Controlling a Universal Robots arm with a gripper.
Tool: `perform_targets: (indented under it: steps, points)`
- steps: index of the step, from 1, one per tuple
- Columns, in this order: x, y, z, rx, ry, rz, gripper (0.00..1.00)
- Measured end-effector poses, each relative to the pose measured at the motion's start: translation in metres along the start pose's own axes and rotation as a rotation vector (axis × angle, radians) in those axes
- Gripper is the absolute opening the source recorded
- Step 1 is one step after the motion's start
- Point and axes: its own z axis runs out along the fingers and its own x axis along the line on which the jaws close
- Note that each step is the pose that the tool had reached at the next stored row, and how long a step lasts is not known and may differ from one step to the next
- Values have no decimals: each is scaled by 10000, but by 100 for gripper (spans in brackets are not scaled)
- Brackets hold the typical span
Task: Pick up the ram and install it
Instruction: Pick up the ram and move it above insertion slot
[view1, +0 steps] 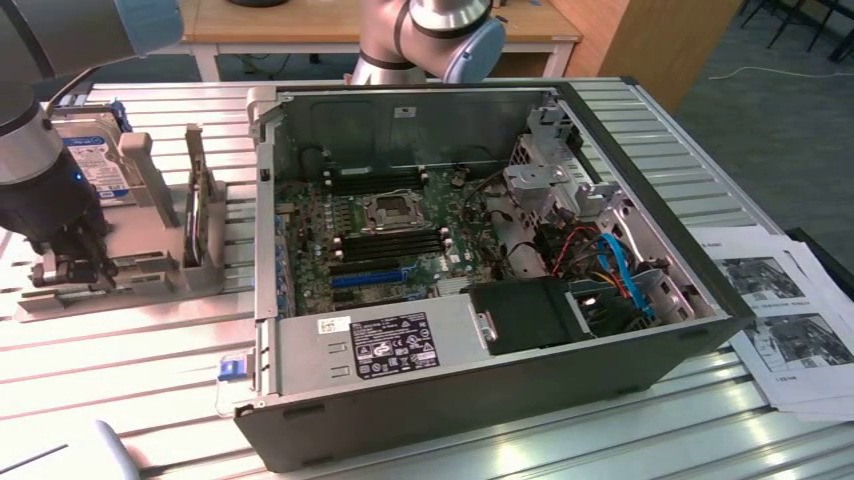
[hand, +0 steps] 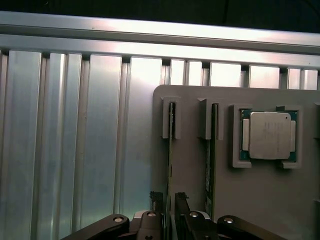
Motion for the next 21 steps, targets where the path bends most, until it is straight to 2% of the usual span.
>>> perform_targets:
  steps: [21]
  points:
    - [-25,-7,37,-1,0,-1,24]
